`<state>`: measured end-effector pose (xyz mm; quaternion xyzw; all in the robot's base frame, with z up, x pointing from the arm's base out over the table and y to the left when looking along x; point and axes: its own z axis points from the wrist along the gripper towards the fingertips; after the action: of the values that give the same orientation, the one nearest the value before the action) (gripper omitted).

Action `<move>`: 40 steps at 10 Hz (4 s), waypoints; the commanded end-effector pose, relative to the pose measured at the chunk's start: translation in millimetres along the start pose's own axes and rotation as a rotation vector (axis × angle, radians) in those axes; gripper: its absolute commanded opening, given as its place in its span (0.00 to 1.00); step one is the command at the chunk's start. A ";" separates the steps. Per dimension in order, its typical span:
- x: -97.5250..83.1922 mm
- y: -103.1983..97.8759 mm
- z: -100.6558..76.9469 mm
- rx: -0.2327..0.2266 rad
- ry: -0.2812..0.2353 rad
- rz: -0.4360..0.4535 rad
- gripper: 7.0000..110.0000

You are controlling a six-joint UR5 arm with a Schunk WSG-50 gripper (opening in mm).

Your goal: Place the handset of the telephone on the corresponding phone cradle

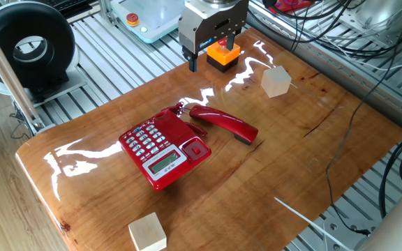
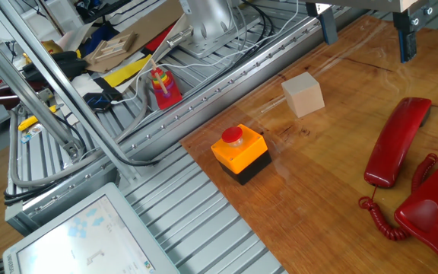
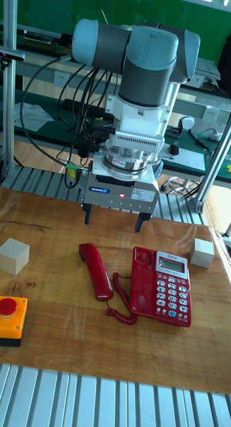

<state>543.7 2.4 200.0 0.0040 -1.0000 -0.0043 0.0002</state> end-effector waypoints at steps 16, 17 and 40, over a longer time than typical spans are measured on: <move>-2.7 35.2 0.5 -0.099 -0.014 0.094 0.00; -20.9 28.4 0.8 -0.062 -0.094 0.070 0.00; -2.4 -24.9 51.8 -0.052 -0.186 -0.081 0.00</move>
<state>546.4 -15.3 154.9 0.0165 -0.9967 -0.0340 -0.0716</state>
